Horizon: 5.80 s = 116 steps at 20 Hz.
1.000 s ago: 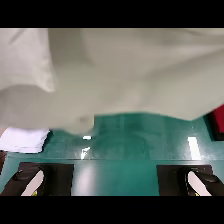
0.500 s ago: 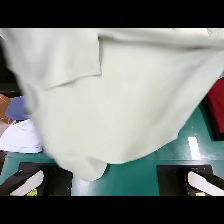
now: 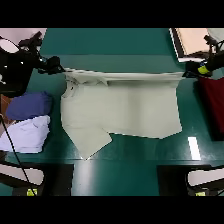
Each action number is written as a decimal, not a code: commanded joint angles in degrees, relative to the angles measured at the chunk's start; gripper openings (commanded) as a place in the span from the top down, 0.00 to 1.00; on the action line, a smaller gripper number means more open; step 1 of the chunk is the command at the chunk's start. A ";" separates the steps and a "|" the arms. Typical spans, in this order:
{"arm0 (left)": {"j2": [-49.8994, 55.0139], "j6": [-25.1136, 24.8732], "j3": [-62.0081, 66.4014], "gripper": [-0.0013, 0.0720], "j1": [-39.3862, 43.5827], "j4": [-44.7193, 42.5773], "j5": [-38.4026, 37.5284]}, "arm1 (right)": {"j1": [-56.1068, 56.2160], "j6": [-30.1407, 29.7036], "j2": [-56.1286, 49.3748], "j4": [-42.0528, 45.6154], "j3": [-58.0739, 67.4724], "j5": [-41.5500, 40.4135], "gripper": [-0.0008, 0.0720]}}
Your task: Fold the shirts.
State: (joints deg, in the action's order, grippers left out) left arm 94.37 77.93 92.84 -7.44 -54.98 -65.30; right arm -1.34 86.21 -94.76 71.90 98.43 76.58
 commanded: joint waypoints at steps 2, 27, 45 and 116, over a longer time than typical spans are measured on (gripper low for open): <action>3.54 -2.78 0.00 0.95 -0.04 0.09 2.71 | 0.13 -1.09 -3.41 -3.28 -0.26 -6.82 0.96; -35.89 5.29 -53.11 0.30 -0.09 -13.55 -4.26 | -3.50 -1.86 33.24 -3.39 -37.51 -0.09 0.43; -40.74 -1.60 -71.17 0.95 -0.04 8.76 7.65 | -3.72 -1.86 37.07 -5.75 -38.47 0.44 0.43; -18.78 -1.77 -30.51 0.95 23.78 11.91 17.33 | -18.60 -18.82 -1.62 -22.93 -30.08 1.31 0.26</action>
State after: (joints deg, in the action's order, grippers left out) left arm 75.55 72.84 62.26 10.66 -41.85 -53.36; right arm -21.06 69.67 -92.99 53.04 68.47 77.80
